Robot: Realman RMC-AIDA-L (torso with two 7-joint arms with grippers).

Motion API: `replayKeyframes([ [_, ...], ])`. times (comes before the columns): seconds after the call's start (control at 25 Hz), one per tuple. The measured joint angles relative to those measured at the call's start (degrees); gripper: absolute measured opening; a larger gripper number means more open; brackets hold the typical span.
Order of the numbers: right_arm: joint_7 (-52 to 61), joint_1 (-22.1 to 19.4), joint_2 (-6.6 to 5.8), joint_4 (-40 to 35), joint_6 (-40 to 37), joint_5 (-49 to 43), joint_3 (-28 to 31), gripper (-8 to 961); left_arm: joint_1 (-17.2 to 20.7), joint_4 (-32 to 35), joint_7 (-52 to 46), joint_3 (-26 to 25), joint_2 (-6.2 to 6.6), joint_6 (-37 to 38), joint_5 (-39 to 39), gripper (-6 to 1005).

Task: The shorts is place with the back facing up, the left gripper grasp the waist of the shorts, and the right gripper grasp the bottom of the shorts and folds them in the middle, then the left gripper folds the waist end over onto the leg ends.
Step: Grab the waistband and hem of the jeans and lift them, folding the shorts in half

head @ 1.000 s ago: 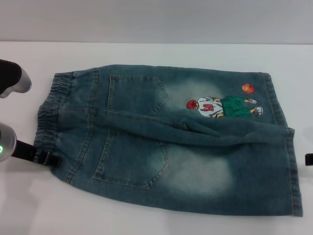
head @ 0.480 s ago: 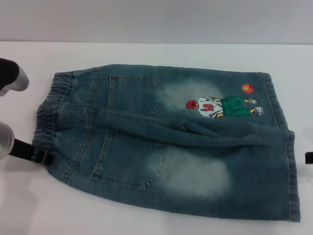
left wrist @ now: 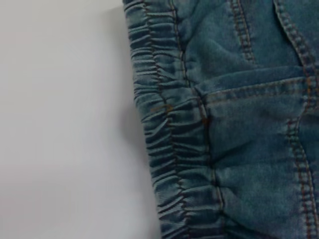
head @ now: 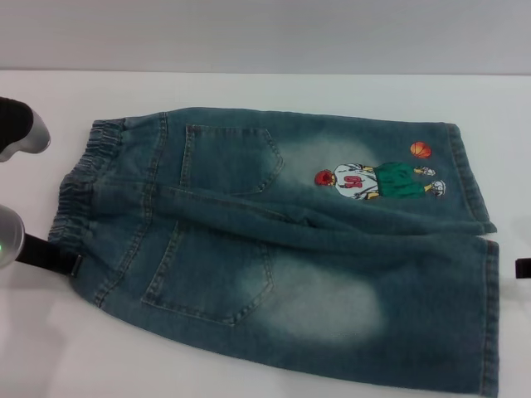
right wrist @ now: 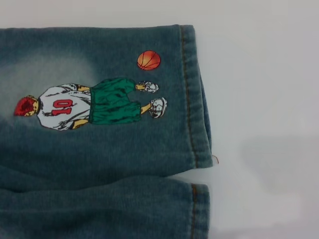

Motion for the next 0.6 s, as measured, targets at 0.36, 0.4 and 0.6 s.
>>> replayKeyframes([
  [0.36, 0.0, -0.3, 0.0, 0.0, -0.1, 0.0, -0.2, 689, 0.8, -3.4, -0.4, 0.4, -0.06, -0.7, -0.1, -2],
  [0.4, 0.0, -0.4, 0.0, 0.0, -0.1, 0.0, -0.3, 689, 1.0, -3.8, -0.4, 0.4, -0.07, -0.8, -0.1, -1],
  [0.6, 0.0, -0.5, -0.01, 0.1, -0.1, 0.0, -0.5, 689, 1.6, -6.2, -0.5, 0.8, -0.09, -1.5, -0.4, 3],
])
